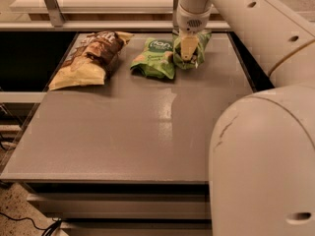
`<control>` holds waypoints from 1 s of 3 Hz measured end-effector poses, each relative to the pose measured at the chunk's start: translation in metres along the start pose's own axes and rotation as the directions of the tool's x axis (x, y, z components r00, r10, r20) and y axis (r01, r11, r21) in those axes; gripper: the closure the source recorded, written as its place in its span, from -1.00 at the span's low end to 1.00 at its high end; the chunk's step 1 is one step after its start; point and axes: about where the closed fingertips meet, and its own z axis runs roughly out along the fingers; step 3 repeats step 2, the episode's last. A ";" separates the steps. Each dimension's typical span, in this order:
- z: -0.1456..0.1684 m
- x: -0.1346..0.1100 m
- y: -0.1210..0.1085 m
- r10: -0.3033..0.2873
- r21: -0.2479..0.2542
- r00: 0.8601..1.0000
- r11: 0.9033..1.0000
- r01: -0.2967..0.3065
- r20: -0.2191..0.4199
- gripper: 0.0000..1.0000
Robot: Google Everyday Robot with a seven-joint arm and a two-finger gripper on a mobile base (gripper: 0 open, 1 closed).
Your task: Move green jalapeno chip bag near green rice chip bag
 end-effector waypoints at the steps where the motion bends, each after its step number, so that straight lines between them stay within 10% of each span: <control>1: 0.001 -0.001 0.001 -0.002 -0.008 1.000 1.000 0.002 0.012 -1.00; 3: -0.001 -0.001 0.002 -0.008 -0.008 1.000 1.000 0.009 0.021 -1.00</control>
Offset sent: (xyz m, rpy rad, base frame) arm -0.0055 -0.0019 0.0046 0.0108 0.0192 0.0047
